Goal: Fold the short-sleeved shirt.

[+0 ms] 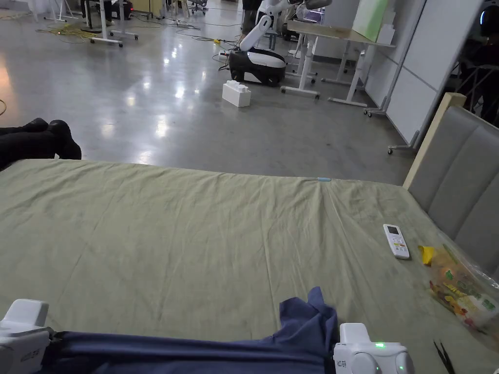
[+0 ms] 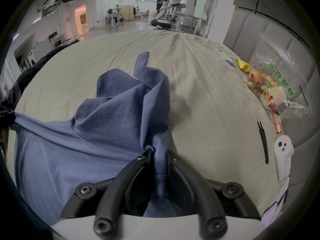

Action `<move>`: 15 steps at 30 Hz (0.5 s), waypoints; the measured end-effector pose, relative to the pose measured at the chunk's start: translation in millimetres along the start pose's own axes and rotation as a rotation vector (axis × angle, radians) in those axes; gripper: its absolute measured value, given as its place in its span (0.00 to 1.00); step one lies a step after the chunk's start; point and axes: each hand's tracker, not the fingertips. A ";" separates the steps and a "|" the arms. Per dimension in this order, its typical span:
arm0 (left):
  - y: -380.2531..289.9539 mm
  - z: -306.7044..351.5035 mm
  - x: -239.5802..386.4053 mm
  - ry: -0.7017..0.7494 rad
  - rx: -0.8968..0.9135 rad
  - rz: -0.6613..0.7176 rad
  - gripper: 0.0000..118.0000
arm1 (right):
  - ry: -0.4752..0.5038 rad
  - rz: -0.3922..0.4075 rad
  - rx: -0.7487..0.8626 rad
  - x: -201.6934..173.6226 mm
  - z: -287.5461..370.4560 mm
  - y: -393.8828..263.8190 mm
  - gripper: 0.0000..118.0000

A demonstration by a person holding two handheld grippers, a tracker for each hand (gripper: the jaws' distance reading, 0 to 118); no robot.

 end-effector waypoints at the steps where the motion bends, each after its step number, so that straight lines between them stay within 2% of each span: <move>1: -1.1 0.0 0.8 0.000 -0.003 0.004 0.04 | -0.001 0.003 0.000 0.0 -0.6 -0.2 0.13; 4: -3.6 0.2 1.3 0.001 -0.006 -0.001 0.04 | 0.023 -0.025 0.014 3.5 0.3 -1.0 0.10; 9: -4.8 4.6 -5.1 -0.003 -0.001 0.007 0.04 | 0.119 -0.187 0.044 25.9 1.5 -13.7 0.10; 11: -4.7 7.1 -5.9 0.001 0.008 0.005 0.04 | 0.107 -0.152 0.036 25.5 4.2 -15.8 0.08; 15: -5.6 7.8 -5.1 0.002 0.015 0.009 0.04 | 0.056 -0.025 0.044 10.0 8.1 -15.9 0.05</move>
